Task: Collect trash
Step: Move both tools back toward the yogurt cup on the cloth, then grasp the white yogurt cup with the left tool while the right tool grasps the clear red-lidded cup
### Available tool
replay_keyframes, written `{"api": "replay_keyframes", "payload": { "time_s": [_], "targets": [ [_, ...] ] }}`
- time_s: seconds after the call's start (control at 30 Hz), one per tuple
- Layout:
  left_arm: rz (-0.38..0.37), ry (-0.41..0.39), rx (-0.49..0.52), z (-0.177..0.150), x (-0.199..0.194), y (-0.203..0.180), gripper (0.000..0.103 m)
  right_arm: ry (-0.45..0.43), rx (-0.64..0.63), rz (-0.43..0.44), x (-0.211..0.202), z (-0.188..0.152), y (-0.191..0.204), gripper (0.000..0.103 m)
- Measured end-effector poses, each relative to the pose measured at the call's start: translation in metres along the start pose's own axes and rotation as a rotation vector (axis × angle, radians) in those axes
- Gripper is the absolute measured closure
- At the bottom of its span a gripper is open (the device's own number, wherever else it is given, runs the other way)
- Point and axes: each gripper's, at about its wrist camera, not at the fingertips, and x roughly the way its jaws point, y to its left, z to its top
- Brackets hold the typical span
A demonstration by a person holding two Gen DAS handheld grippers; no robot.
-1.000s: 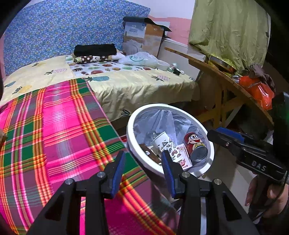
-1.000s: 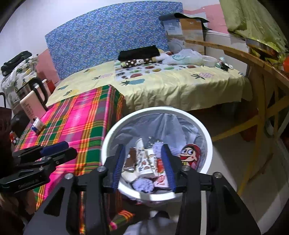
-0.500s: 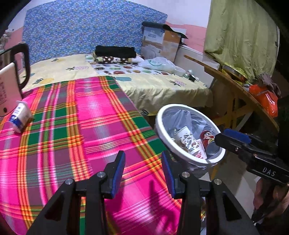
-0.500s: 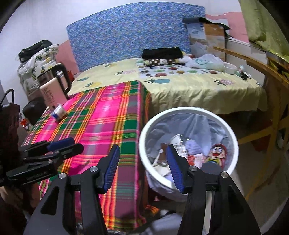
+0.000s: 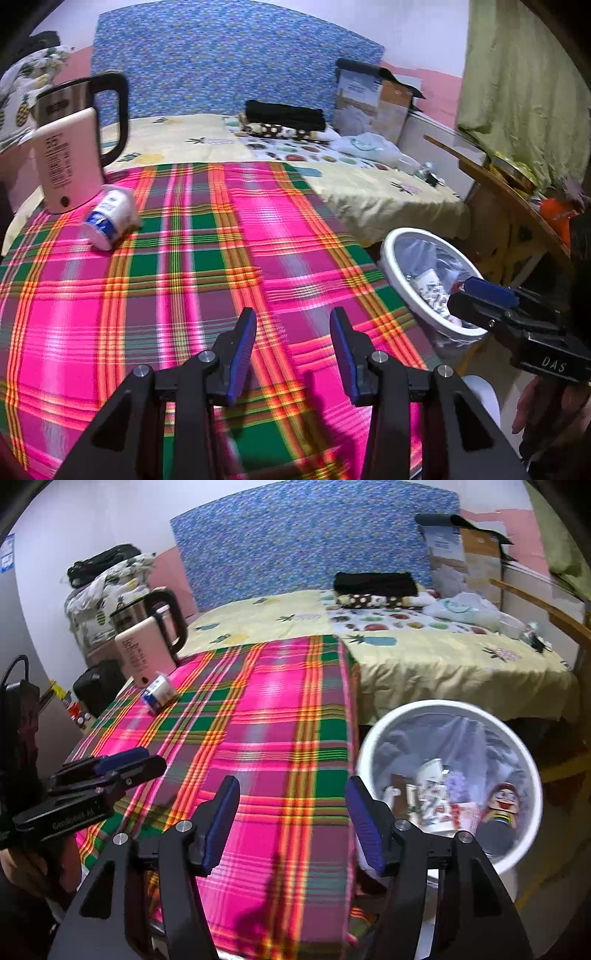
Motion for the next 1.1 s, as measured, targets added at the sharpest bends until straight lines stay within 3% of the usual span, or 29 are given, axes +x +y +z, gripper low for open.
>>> {"api": "replay_keyframes", "payload": {
  "time_s": [0.23, 0.7, 0.87, 1.1],
  "targets": [
    [0.071, -0.012, -0.049, -0.002, -0.008, 0.038, 0.060, 0.034, -0.018, 0.072, 0.014, 0.008, 0.018, 0.042],
    [0.207, -0.039, -0.110, 0.021, -0.013, 0.111, 0.060, 0.055, -0.076, 0.129, 0.037, 0.033, 0.049, 0.042],
    [0.225, -0.043, -0.112, 0.033, -0.005, 0.135, 0.054, 0.063, -0.093, 0.136, 0.046, 0.041, 0.057, 0.042],
    [0.217, -0.047, -0.082, 0.056, 0.017, 0.156, 0.052, 0.074, -0.108, 0.139, 0.058, 0.048, 0.062, 0.042]
  ]
}}
